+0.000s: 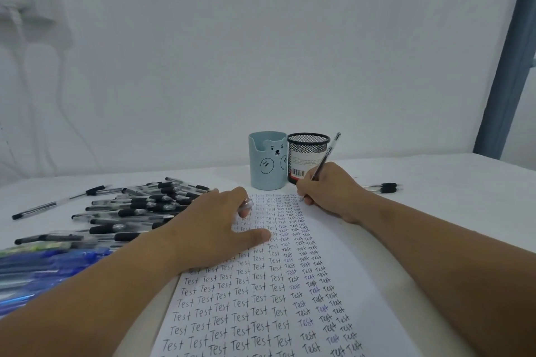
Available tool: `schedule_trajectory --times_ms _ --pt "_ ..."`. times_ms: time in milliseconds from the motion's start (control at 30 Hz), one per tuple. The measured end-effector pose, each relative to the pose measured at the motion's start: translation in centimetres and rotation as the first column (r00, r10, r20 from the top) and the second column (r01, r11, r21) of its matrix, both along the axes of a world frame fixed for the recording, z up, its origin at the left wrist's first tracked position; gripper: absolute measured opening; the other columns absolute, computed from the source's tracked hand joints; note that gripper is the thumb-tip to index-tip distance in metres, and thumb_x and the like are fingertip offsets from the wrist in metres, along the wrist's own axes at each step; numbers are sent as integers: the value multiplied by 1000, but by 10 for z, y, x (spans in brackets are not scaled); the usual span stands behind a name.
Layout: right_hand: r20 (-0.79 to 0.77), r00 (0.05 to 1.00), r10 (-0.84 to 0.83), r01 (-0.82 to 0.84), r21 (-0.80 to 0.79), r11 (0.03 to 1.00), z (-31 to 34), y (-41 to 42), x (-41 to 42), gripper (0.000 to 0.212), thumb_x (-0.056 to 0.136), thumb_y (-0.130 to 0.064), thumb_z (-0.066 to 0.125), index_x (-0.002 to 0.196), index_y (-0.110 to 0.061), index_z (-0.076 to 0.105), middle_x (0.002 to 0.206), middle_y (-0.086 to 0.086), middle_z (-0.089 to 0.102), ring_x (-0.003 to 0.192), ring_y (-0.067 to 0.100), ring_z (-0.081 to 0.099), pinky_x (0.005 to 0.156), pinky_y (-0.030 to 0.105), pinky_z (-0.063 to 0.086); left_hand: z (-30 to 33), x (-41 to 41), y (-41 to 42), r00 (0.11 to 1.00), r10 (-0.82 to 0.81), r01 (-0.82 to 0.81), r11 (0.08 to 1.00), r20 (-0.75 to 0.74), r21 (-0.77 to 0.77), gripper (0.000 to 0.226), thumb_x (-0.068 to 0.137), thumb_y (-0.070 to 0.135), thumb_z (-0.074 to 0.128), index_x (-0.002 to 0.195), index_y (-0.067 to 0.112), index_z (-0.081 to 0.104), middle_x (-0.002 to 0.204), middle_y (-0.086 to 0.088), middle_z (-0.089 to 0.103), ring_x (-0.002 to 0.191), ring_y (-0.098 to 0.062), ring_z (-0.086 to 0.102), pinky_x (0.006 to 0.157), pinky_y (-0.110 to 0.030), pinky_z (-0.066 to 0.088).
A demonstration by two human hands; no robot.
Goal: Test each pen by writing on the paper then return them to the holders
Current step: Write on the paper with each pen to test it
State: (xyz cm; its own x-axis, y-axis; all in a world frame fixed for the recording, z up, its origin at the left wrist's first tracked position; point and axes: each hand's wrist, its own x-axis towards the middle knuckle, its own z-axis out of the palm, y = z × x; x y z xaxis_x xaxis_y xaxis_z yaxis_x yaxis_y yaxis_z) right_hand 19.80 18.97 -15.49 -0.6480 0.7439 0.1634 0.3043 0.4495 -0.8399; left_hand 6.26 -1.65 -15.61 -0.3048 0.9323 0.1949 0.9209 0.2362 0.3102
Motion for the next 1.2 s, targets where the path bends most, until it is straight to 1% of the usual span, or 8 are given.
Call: schedule_trajectory --times_ms 133,267,467,600,767,1000,1133,1200 --pt "21 1000 11 -11 18 1000 2 -2 0 16 83 -14 62 69 -10 68 57 2 65 61 19 47 55 27 36 1 0 -1 1000 2 -2 1000 11 -7 50 80 75 58 103 32 48 116 14 58 108 -9 53 94 -37 50" --pt "3 1000 3 -3 -10 1000 1 -1 1 15 84 -15 63 70 -11 66 57 2 65 61 19 46 54 26 34 1 3 -2 999 8 -8 1000 39 -13 45 81 73 60 95 33 45 118 13 57 112 -10 52 95 -37 50" --pt "30 1000 7 -9 79 997 2 -4 2 19 84 -16 63 65 -13 65 57 -2 65 54 15 46 46 18 34 2 2 -2 997 15 -13 999 74 -30 46 79 76 58 94 36 43 120 16 54 113 -7 51 93 -37 51" --pt "43 999 -17 12 117 993 1 -3 1 19 83 -17 61 69 -6 67 61 6 67 56 16 49 50 21 39 1 2 -2 997 29 -26 999 70 -37 47 80 76 58 96 34 44 119 16 53 113 -7 50 94 -36 50" --pt "4 1000 -13 13 25 1000 2 -2 2 14 84 -15 61 72 -11 65 58 2 62 57 20 42 48 23 33 1 3 -3 997 25 -23 999 72 -36 46 81 75 57 98 35 44 118 17 53 112 -6 47 93 -34 50" --pt "46 999 -23 18 101 995 2 -2 2 17 82 -17 59 66 -14 62 55 -2 61 56 18 46 50 24 38 2 4 -3 998 22 -19 999 65 -38 45 82 74 57 95 34 43 120 18 55 114 -7 46 93 -35 49" --pt "58 998 -9 5 67 998 2 -1 2 14 83 -18 60 69 -14 62 56 -1 62 58 20 45 50 25 37 2 5 -4 998 23 -21 999 59 -41 45 82 74 57 96 34 43 121 21 53 116 -7 45 94 -34 48" --pt "60 998 -28 23 89 996 1 -1 1 15 83 -19 60 69 -14 63 57 -1 62 57 19 47 51 24 38 2 5 -4 998 21 -19 999 59 -41 45 82 74 57 97 34 43 121 22 53 115 -7 44 94 -34 48"
